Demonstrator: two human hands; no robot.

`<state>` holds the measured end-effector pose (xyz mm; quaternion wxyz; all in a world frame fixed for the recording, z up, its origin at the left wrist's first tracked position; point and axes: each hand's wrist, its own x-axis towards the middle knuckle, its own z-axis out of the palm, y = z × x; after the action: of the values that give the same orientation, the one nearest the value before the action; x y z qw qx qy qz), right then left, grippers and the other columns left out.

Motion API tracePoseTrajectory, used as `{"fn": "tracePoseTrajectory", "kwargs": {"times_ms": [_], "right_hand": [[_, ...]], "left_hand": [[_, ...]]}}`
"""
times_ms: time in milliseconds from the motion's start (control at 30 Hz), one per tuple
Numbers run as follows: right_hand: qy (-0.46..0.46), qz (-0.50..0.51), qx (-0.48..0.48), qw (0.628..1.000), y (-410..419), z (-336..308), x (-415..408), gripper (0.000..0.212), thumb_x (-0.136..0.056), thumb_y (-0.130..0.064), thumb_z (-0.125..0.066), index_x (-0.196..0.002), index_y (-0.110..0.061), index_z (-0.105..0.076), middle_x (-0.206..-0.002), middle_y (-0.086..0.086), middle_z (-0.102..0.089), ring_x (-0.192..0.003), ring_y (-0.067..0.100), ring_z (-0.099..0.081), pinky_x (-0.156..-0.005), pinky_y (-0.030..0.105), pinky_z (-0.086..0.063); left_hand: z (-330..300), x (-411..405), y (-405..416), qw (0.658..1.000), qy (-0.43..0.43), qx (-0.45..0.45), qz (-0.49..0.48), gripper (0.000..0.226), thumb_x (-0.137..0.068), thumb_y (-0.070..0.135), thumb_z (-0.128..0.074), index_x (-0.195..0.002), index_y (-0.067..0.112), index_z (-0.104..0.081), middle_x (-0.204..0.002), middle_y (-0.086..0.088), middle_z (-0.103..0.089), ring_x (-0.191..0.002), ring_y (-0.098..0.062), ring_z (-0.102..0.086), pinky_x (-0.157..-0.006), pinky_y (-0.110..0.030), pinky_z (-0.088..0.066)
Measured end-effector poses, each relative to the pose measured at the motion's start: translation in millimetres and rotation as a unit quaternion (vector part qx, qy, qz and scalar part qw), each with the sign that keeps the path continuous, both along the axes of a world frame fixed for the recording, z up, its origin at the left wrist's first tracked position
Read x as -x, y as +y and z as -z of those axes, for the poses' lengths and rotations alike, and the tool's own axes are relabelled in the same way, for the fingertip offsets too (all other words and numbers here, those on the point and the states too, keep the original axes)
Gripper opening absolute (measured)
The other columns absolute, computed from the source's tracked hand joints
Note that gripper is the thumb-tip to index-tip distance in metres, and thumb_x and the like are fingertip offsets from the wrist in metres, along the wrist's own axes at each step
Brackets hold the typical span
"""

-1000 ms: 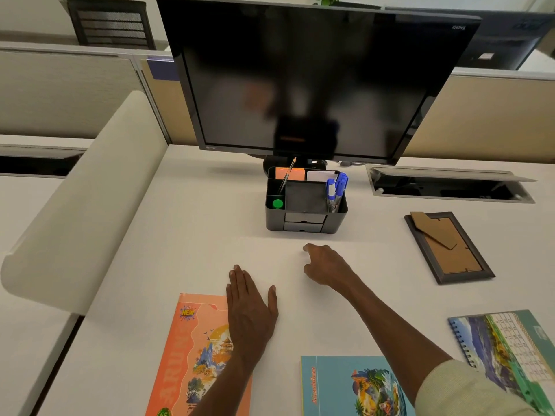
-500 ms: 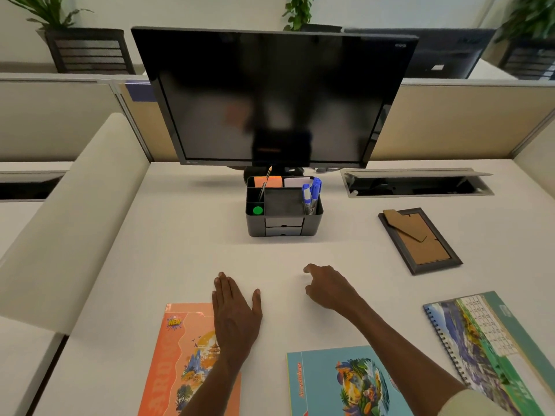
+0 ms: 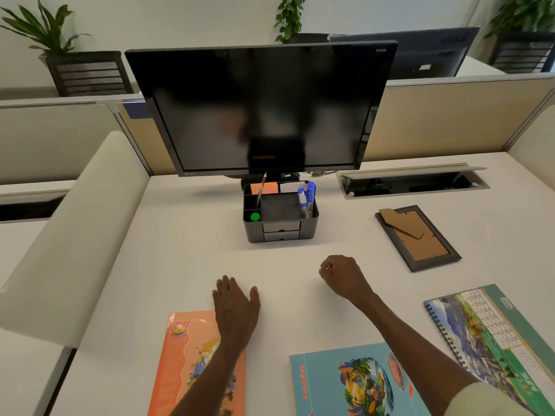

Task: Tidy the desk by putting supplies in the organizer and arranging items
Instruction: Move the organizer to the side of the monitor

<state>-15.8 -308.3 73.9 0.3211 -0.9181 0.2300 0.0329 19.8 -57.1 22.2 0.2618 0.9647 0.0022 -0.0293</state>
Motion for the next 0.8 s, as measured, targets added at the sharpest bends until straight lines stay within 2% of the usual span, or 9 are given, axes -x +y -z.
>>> {"fn": "tracePoseTrajectory", "kwargs": {"times_ms": [67,200,300,367,433,500,633,700,800], "right_hand": [[-0.036,0.027,-0.005,0.999,-2.2,-2.7,-13.0,0.017,-0.087,-0.025,-0.061,-0.085,-0.011,-0.069,-0.089,0.002,-0.072,-0.086,0.021,-0.066,-0.070,0.023,-0.043],[-0.076,0.092,-0.043,0.992,-6.5,-9.8,-42.0,0.035,-0.091,-0.038,-0.057,-0.097,-0.006,-0.070,-0.092,0.009,-0.074,-0.090,0.025,-0.067,-0.085,0.035,-0.052],[-0.089,0.133,-0.084,0.984,-7.9,-21.0,-63.5,0.044,-0.092,-0.044,-0.054,-0.101,-0.003,-0.069,-0.091,0.012,-0.073,-0.085,0.028,-0.069,-0.084,0.043,-0.055],[-0.098,0.148,-0.097,0.979,-9.1,-27.2,-77.1,0.048,-0.092,-0.046,-0.052,-0.092,-0.002,-0.068,-0.084,0.013,-0.072,-0.079,0.028,-0.069,-0.080,0.045,-0.057],[-0.095,0.159,-0.105,0.977,-9.7,-32.4,-89.1,0.049,-0.093,-0.045,-0.050,-0.083,-0.001,-0.067,-0.077,0.013,-0.071,-0.072,0.028,-0.069,-0.077,0.046,-0.058],[-0.087,0.166,-0.104,0.977,-9.6,-37.2,-98.2,0.049,-0.094,-0.045,-0.048,-0.079,-0.001,-0.067,-0.074,0.012,-0.070,-0.070,0.027,-0.068,-0.076,0.045,-0.058],[-0.074,0.159,-0.094,0.980,-8.1,-43.2,-106.9,0.047,-0.096,-0.038,-0.047,-0.078,-0.001,-0.069,-0.073,0.012,-0.071,-0.070,0.026,-0.069,-0.074,0.039,-0.058],[-0.076,0.163,-0.095,0.979,-8.6,-42.4,-109.8,0.043,-0.095,-0.035,-0.049,-0.078,-0.001,-0.070,-0.072,0.012,-0.071,-0.069,0.026,-0.069,-0.074,0.041,-0.058],[-0.073,0.170,-0.103,0.977,-9.5,-41.7,-112.2,0.040,-0.095,-0.032,-0.052,-0.078,-0.001,-0.071,-0.073,0.013,-0.071,-0.069,0.027,-0.070,-0.075,0.043,-0.059]], "left_hand": [[-13.2,-12.8,-3.6,0.999,-0.004,0.049,-0.020,0.062,-0.095,0.037,-0.054,-0.141,-0.004,-0.042,-0.146,-0.020,-0.045,-0.139,-0.031,-0.037,-0.117,-0.037,-0.022],[-40.8,-50.2,-9.9,0.990,-0.027,0.129,-0.044,0.049,-0.096,0.031,-0.056,-0.131,-0.003,-0.055,-0.132,-0.021,-0.058,-0.126,-0.034,-0.052,-0.108,-0.039,-0.036],[-54.1,-79.7,-14.6,0.984,-0.042,0.168,-0.047,0.044,-0.097,0.031,-0.054,-0.123,-0.004,-0.061,-0.123,-0.021,-0.065,-0.116,-0.033,-0.061,-0.102,-0.039,-0.045],[-59.5,-97.1,-18.4,0.981,-0.049,0.182,-0.042,0.042,-0.098,0.031,-0.053,-0.116,-0.005,-0.064,-0.114,-0.020,-0.069,-0.108,-0.032,-0.065,-0.094,-0.035,-0.048],[-63.4,-111.8,-22.0,0.981,-0.046,0.187,-0.026,0.040,-0.099,0.029,-0.050,-0.096,-0.008,-0.063,-0.091,-0.019,-0.069,-0.089,-0.035,-0.064,-0.074,-0.025,-0.044],[-69.8,-121.6,-25.9,0.981,-0.054,0.187,-0.005,0.040,-0.100,0.028,-0.047,-0.079,-0.005,-0.055,-0.070,-0.015,-0.057,-0.069,-0.031,-0.051,-0.059,-0.019,-0.032],[-76.6,-134.8,-31.4,0.982,-0.057,0.177,0.034,0.046,-0.102,0.029,-0.041,-0.065,0.003,-0.046,-0.059,-0.013,-0.048,-0.057,-0.018,-0.038,-0.059,-0.027,-0.031],[-75.3,-142.4,-33.4,0.982,-0.050,0.180,0.036,0.046,-0.100,0.033,-0.042,-0.063,0.007,-0.051,-0.063,-0.016,-0.059,-0.059,-0.016,-0.044,-0.055,-0.019,-0.029],[-77.0,-152.8,-34.1,0.981,-0.013,0.193,0.016,0.037,-0.097,0.035,-0.049,-0.064,0.022,-0.057,-0.069,-0.015,-0.068,-0.063,-0.016,-0.052,-0.059,-0.026,-0.036]]}}
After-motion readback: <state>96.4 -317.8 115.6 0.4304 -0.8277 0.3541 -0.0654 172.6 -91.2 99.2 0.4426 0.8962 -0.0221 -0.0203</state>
